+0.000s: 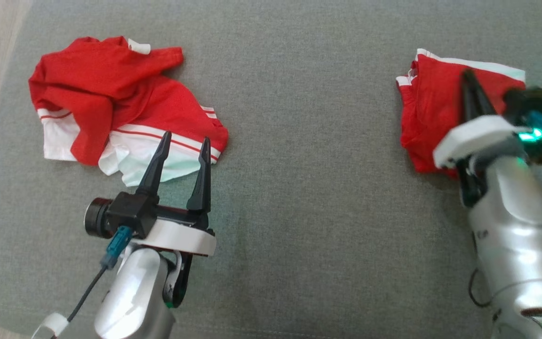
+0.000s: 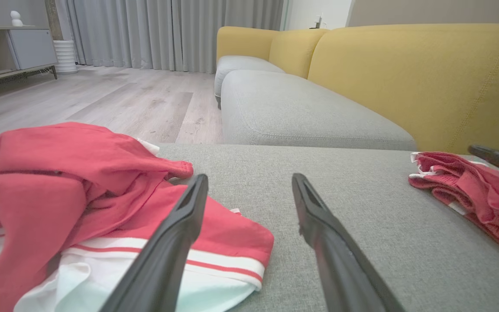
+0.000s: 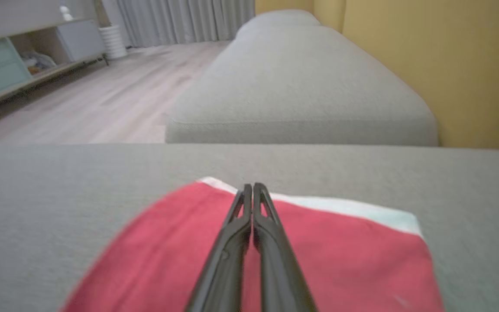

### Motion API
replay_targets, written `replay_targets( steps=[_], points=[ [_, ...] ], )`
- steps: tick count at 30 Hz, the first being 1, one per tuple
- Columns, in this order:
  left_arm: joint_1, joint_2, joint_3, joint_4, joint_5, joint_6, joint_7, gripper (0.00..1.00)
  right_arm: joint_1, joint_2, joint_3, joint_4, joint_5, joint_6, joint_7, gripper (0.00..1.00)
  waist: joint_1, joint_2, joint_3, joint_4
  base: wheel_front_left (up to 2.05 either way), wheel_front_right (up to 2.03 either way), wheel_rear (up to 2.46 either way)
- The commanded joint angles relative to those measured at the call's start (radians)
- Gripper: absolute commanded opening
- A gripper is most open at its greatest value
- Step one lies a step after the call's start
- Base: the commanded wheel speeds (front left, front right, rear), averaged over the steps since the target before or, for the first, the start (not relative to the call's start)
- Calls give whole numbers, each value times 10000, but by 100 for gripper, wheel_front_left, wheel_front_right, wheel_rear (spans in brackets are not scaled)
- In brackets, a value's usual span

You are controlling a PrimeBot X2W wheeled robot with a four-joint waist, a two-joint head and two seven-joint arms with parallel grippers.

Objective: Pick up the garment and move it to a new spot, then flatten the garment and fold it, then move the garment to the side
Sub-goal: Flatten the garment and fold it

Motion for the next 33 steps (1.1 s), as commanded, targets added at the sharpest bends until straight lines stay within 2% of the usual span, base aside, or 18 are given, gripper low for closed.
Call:
replay_targets(
  steps=[1, 6, 10, 16, 21, 25, 26, 27, 33],
  points=[
    [-278, 51, 258, -262, 22, 28, -53, 100, -366, 68, 549, -219, 260, -9, -152, 0, 0, 0, -54, 7, 0, 0, 0],
    [-252, 45, 180, -296, -16, 63, -53, 100, -462, 68, 1951, 220, 808, -9, -147, 0, 0, 0, -90, 42, 0, 0, 0],
    [-259, 41, 124, -309, -69, 91, -53, 100, -241, 68, 2473, 1382, 538, -9, 423, 0, 0, 0, -110, 90, 0, 0, 0],
    [-197, 39, 245, -275, -88, 136, -53, 100, 122, 68, 3070, 1896, 1011, -9, 217, 0, 0, 0, -319, -57, 0, 0, 0],
    [-61, 38, 325, -260, -73, 143, -53, 100, 335, 68, 3270, 1435, 1667, -9, -113, 0, 0, 0, -698, -335, 0, 0, 0],
    [55, 38, 392, -281, -54, 146, -53, 100, 667, 68, 2892, 185, 2141, -9, -198, 0, 0, 0, -1008, -622, 0, 0, 0],
    [83, 38, 415, -291, -48, 150, -53, 100, 831, 68, 2735, -355, 2177, -9, -201, 38, 0, 0, -1079, -703, 0, 0, 0],
    [112, 38, 437, -301, -39, 152, -53, 100, 1047, 68, 2554, -908, 2194, -9, -202, 100, 0, 0, -1149, -781, 0, 0, 0],
    [348, 43, 563, -296, 19, 140, -53, 100, 2669, 68, 1951, -3889, 2157, -9, -206, 100, 0, 0, -1475, -1254, 0, 0, 0]
  ],
)
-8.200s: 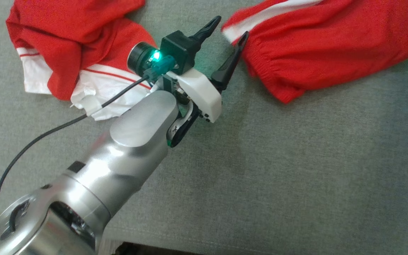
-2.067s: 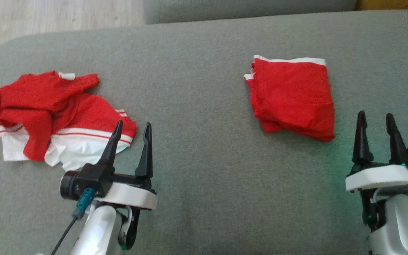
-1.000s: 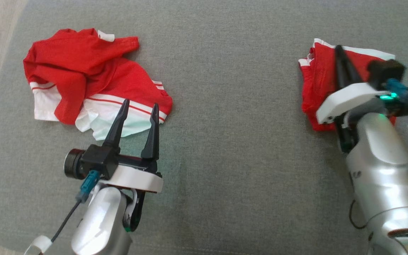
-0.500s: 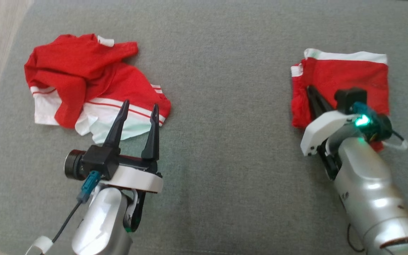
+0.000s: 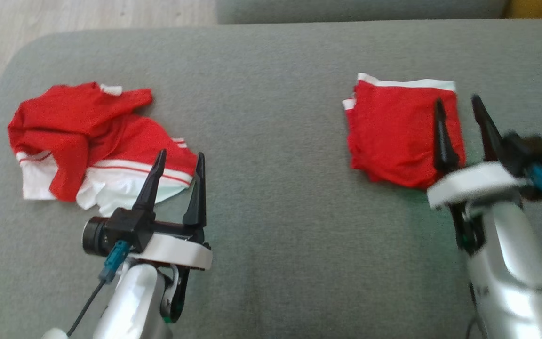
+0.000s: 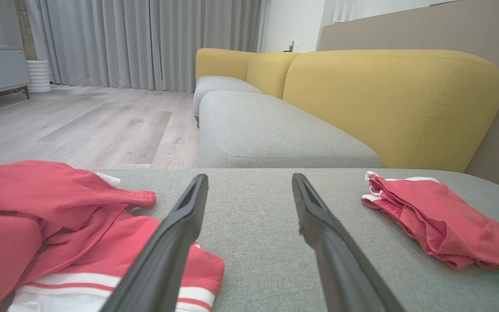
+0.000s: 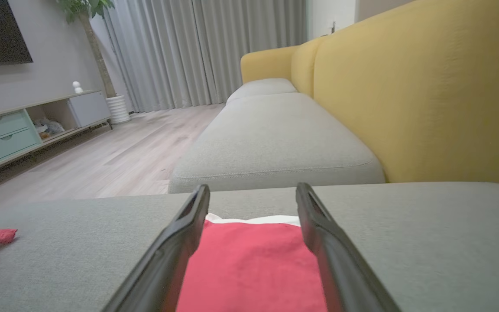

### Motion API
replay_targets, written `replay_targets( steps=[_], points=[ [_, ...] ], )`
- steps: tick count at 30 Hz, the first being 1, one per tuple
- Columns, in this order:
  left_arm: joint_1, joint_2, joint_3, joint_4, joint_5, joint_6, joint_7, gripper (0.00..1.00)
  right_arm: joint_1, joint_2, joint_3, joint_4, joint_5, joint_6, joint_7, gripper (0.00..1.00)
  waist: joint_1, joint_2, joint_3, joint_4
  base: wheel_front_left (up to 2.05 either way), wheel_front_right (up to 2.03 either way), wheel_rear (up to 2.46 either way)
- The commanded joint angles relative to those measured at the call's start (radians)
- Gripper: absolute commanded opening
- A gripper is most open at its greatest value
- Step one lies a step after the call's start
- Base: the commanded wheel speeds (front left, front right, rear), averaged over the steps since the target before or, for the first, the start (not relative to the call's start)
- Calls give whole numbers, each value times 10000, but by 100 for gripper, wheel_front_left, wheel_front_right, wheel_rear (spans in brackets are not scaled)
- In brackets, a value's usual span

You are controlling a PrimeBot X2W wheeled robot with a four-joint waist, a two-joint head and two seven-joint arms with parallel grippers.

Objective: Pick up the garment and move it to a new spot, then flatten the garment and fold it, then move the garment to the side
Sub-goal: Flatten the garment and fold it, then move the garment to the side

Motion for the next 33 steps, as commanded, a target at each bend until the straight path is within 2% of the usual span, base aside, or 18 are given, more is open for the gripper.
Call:
replay_targets(
  steps=[1, 5, 12, 17, 23, 27, 33],
  points=[
    [-150, 60, 402, -291, 43, 13, -53, 100, 307, 103, 86, -677, -33, -9, -91, 100, 1, 0, -169, -217, 0, 0, 0],
    [62, 62, 502, -274, 93, 10, -53, 100, 1296, 103, -131, -1682, 34, -9, -92, 100, 1, 0, -319, -468, 0, 0, 0],
    [394, 60, 664, -234, 113, -40, -53, 100, 2390, 103, -39, -2042, 109, -9, -92, 100, 1, 0, -462, -679, 0, 0, 0],
    [407, 57, 695, -230, 115, -67, -53, 100, 2588, 103, -6, -2136, 236, -9, -92, 100, 1, 0, -449, -691, 0, 0, 0],
    [161, 55, 586, -303, 136, -126, -53, 100, 2201, 103, -215, -2163, 53, -9, -61, 100, 1, 0, -123, -470, 0, 0, 0],
    [-28, 54, 519, -356, 170, -132, -53, 100, 1526, 103, -620, -1874, -118, -9, 428, 100, 1, 0, 306, -230, 0, 0, 0],
    [-278, 54, 397, -319, 204, -168, -53, 100, 123, 103, -1537, -418, -369, -9, 1621, 100, 1, 0, 898, 184, 0, 0, 0]
  ],
)
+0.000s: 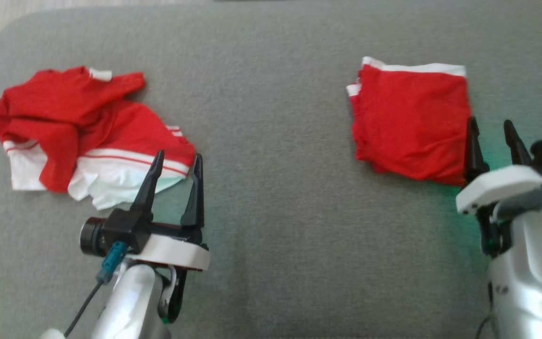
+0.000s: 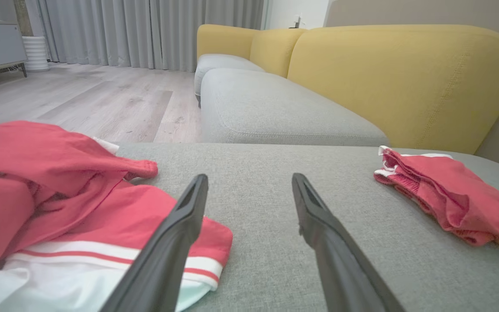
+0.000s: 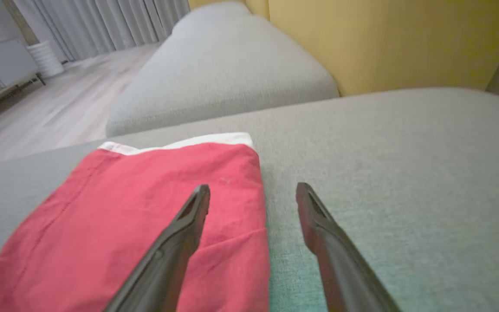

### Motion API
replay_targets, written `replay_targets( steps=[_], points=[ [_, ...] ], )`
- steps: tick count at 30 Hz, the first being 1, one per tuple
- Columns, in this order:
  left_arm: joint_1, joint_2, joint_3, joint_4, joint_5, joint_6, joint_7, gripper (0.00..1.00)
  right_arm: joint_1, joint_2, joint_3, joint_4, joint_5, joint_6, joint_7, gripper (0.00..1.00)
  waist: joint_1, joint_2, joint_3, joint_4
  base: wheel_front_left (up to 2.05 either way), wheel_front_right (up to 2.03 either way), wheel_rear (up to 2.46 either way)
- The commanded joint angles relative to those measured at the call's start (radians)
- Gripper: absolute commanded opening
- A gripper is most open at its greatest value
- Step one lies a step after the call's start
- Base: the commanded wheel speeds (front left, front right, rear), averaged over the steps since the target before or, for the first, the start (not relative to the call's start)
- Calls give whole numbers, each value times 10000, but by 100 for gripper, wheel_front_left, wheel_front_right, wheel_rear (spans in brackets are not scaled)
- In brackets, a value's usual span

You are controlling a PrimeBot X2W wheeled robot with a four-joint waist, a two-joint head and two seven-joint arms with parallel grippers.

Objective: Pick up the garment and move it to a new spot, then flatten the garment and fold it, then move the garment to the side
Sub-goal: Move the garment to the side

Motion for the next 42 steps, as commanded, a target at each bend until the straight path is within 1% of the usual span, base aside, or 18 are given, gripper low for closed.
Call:
replay_targets(
  steps=[1, 5, 7, 11, 12, 13, 17, 18, 21, 23, 26, 30, 33, 36, 37, 39, 42],
  points=[
    [-416, 54, 218, -276, 78, -43, -53, 100, -549, -14, 18, 147, -17, -7, 212, 100, -2, 0, 298, 286, 0, 0, 0],
    [-547, 54, 121, -273, 27, -25, -53, 100, -1362, -14, -462, 1494, -60, -7, 876, 100, -2, 0, 519, 548, 0, 0, 0],
    [-578, 53, 87, -283, 10, -14, -53, 100, -1645, -14, -575, 2130, -257, -7, 1142, 100, -2, 0, 572, 638, 0, 0, 0],
    [-593, 53, 65, -257, 0, -3, -53, 100, -2019, -14, -429, 3283, -261, -7, 1630, 100, -2, 0, 556, 753, 0, 0, 0],
    [-588, 53, 78, -252, 1, 7, -53, 100, -2060, -14, -363, 3436, -394, -7, 1643, 44, -2, 0, 533, 755, 0, 0, 0],
    [-579, 53, 95, -245, 4, 16, -53, 100, -2094, -14, -314, 3519, -570, -7, 1582, 0, -2, 0, 497, 750, 0, 0, 0],
    [-491, 53, 187, -185, 21, 52, -53, 100, -2217, -236, 3, 3532, -1344, -7, 1121, 0, -2, 0, 273, 649, 0, 0, 0],
    [-491, 53, 187, -185, 21, 52, -53, 100, -2217, -236, 3, 3532, -1344, -7, 1121, 0, -2, 0, 273, 649, 0, 0, 0],
    [-427, 53, 232, -177, 15, 54, -53, 100, -2346, -637, 414, 3393, -1823, -7, 891, 0, -2, 0, 100, 534, 0, 0, 0],
    [-403, 53, 231, -194, -7, 60, -53, 100, -2449, -1024, 761, 3299, -2036, -7, 858, 0, -2, 0, 18, 476, 0, 0, 0],
    [-415, 53, 202, -251, -64, 78, -53, 100, -2536, -1815, 1357, 3166, -2225, -7, 978, 0, -2, 0, -30, 456, 0, 0, 0],
    [-486, 53, 149, -369, -153, 118, -53, 100, -2523, -3287, 1954, 3015, -2553, -7, 1251, 0, -2, 0, 94, 544, 0, 0, 0],
    [-557, 53, 151, -440, -196, 122, -53, 100, -2480, -4405, 2045, 3068, -2721, -7, 1416, 0, -2, 0, 295, 668, 0, 0, 0],
    [-621, 53, 131, -488, -207, 119, -53, 100, -2515, -5354, 1919, 3310, -2710, -7, 1473, 0, -2, 0, 519, 804, 0, 0, 0],
    [-665, 53, 144, -503, -197, 113, -53, 100, -2590, -5793, 1775, 3457, -2744, -7, 1511, 0, -2, 0, 657, 880, 0, 0, 0],
    [-711, 53, 167, -513, -183, 108, -53, 100, -2677, -6103, 1570, 3560, -2821, -7, 1522, 0, -2, 0, 770, 945, 0, 0, 0],
    [-769, 53, 227, -526, -168, 90, -53, 100, -2800, -6306, 1214, 3668, -2934, -7, 1509, 0, -2, 0, 881, 991, 0, 0, 0]
  ],
)
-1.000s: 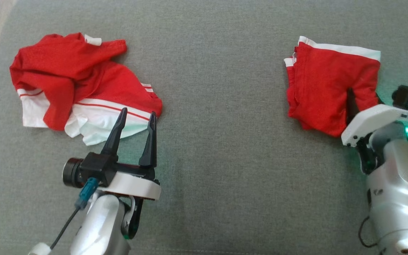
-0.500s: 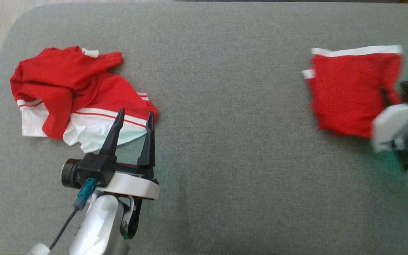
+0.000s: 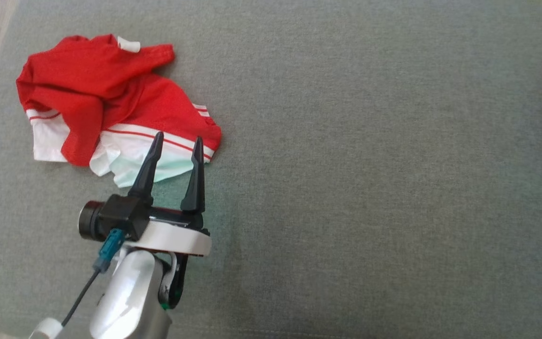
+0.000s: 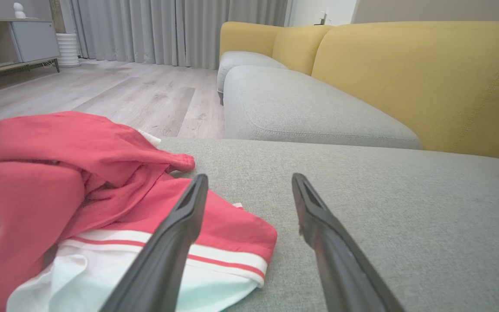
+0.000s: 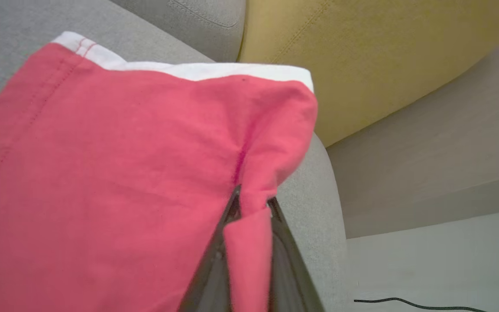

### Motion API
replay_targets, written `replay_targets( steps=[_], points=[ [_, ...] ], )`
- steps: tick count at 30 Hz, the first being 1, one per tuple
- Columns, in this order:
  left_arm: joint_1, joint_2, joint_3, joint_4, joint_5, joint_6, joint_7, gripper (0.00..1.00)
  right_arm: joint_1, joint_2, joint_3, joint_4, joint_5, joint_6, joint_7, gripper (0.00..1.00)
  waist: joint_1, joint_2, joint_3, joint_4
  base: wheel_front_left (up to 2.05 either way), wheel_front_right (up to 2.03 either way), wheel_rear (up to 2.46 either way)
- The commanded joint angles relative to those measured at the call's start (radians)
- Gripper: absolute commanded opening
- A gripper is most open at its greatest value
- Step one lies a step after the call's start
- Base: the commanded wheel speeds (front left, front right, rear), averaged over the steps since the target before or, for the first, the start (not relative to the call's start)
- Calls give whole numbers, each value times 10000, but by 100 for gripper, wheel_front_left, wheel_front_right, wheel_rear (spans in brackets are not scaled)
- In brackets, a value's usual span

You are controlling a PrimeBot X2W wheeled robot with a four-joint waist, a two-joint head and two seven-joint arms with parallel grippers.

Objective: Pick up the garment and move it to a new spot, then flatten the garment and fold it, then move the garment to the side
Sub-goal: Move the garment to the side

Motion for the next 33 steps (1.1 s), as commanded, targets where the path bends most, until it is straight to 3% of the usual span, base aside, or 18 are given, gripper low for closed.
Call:
replay_targets(
  steps=[1, 9, 10, 11, 12, 23, 33],
  points=[
    [-320, 64, 358, -343, -6, 31, -53, 100, -133, -452, -101, -178, -148, -9, -31, 0, -1, 0, 100, 41, 0, 0, 0],
    [-388, 64, 423, -320, 26, 13, -53, 100, -292, -223, -913, -213, -619, -9, -192, 0, -1, 0, 193, 2, 0, 0, 0],
    [-394, 64, 419, -306, 24, 16, -53, 100, -314, -144, -989, -273, -679, -9, -257, 17, -1, 0, 179, -9, 0, 0, 0],
    [-397, 64, 417, -290, 20, 20, -53, 100, -332, -41, -1068, -324, -729, -9, -300, 41, -1, 0, 155, -26, 0, 0, 0],
    [-394, 64, 417, -273, 16, 25, -53, 100, -348, 77, -1149, -356, -756, -9, -312, 100, -1, 0, 116, -47, 0, 0, 0],
    [-163, 64, 461, -188, -66, 58, -53, 100, -416, 1392, -1299, -1257, -764, -9, -879, 100, -1, 0, -770, -330, 0, 0, 0],
    [334, 64, 726, -208, 74, 78, -53, 100, -37, 3727, -371, -3506, 1008, -9, -2226, 100, -1, 0, -1907, -662, 0, 0, 0]
  ],
)
